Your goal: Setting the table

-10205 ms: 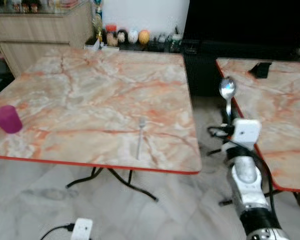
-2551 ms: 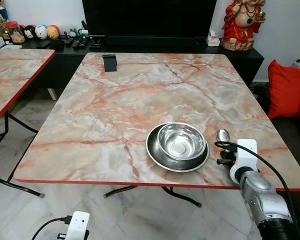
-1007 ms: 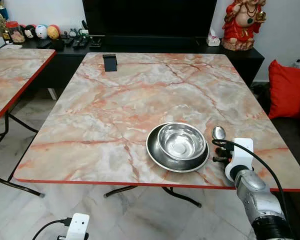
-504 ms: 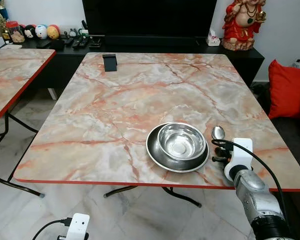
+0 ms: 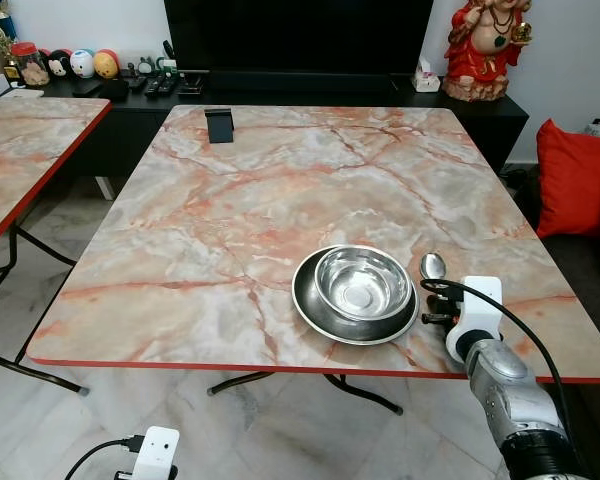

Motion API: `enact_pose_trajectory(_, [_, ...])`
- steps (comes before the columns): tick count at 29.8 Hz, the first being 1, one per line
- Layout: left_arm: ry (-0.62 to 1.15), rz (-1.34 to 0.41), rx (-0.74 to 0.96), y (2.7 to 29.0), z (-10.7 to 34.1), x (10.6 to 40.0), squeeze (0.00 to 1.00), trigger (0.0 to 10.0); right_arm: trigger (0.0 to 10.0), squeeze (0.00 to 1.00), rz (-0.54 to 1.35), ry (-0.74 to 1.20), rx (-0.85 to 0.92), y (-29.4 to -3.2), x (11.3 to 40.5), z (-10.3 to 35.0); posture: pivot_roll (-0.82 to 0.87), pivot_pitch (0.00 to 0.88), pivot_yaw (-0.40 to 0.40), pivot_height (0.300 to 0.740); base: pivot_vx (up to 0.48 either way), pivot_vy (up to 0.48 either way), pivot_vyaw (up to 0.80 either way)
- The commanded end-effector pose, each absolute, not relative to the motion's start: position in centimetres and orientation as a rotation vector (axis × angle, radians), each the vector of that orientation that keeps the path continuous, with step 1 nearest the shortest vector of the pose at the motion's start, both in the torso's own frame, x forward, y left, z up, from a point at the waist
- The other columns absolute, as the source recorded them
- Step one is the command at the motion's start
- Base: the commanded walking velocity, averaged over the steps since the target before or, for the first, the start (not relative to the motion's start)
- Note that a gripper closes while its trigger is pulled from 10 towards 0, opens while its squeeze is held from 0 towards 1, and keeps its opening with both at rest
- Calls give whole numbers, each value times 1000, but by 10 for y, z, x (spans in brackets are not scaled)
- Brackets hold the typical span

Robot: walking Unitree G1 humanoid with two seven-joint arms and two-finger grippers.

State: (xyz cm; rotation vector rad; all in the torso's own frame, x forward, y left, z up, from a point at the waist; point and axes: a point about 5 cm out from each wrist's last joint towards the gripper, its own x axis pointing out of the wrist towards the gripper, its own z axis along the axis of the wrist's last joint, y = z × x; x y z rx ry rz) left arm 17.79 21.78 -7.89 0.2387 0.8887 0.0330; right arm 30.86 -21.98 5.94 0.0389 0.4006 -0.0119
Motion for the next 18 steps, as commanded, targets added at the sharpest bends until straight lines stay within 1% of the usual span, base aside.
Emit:
enact_pose_trajectory(1, [902, 23, 259, 220, -79, 176, 0, 10000, 10000, 0, 0, 426, 40, -216, 308, 55, 19, 0, -13, 731, 0, 0, 0])
enact_pose_trajectory(18, [902, 23, 263, 221, -79, 177, 0, 10000, 10000, 0, 2, 427, 41, -215, 310, 55, 18, 0, -12, 731, 0, 0, 0])
